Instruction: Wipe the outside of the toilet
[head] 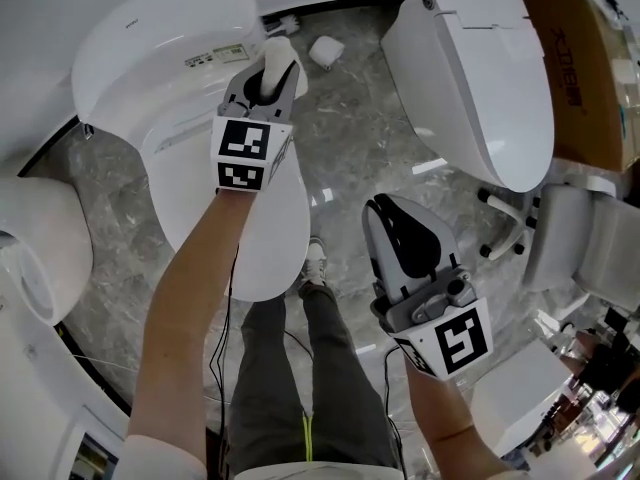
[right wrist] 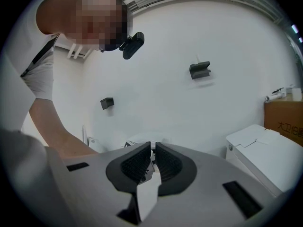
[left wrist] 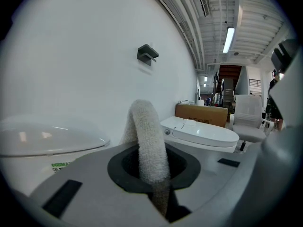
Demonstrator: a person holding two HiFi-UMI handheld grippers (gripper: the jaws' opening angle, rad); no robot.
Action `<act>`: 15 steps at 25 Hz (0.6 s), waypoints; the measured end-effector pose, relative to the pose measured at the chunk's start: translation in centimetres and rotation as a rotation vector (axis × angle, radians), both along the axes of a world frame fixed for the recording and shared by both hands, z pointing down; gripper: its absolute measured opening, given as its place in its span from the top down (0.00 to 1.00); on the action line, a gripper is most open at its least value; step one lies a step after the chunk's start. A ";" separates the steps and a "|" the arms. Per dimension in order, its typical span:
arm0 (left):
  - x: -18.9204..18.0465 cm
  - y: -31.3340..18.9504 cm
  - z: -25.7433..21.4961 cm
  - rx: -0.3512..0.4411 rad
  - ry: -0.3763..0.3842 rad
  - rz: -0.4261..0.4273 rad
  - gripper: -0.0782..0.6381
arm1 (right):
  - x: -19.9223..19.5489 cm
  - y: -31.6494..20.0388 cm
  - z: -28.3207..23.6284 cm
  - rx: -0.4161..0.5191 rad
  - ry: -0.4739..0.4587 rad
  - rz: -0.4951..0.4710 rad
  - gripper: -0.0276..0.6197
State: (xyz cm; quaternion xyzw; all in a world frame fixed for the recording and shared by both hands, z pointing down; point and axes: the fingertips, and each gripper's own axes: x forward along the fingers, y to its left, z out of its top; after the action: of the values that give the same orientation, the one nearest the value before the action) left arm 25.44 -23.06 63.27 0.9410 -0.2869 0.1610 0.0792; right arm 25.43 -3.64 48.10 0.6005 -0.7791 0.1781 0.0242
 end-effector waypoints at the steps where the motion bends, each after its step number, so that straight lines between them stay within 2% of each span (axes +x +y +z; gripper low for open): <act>1: -0.2 0.3 -0.6 0.003 0.003 -0.001 0.82 | -0.1 0.2 -0.5 0.004 0.002 0.000 0.87; 10: -3.6 3.7 -6.7 0.023 0.009 0.014 0.82 | -2.5 1.9 -5.6 0.029 0.023 -0.028 0.87; 15: -7.5 5.3 -10.4 0.035 0.026 -0.011 0.82 | -4.8 2.7 -8.3 0.026 0.025 -0.070 0.87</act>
State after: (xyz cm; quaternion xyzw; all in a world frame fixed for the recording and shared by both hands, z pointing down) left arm 17.95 -17.78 52.85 0.9427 -0.2936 0.1434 0.0673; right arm 20.60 -0.89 39.84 0.5753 -0.8016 0.1593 0.0323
